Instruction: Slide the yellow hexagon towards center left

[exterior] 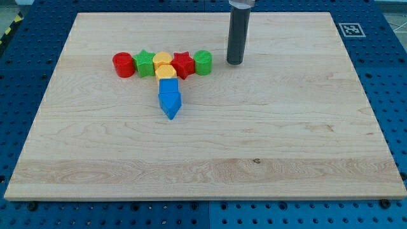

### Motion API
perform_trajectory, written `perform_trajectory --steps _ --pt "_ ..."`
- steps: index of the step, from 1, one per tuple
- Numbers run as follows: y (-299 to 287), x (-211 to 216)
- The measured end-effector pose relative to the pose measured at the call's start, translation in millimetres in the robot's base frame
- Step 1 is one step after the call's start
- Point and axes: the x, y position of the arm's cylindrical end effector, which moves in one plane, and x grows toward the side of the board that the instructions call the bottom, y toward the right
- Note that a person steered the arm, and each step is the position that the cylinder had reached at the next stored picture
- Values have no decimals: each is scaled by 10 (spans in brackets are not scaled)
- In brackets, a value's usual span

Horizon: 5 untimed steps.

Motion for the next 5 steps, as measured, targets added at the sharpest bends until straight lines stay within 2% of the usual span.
perform_trajectory --steps 2,5 --pt "-184 501" --pt "-1220 558"
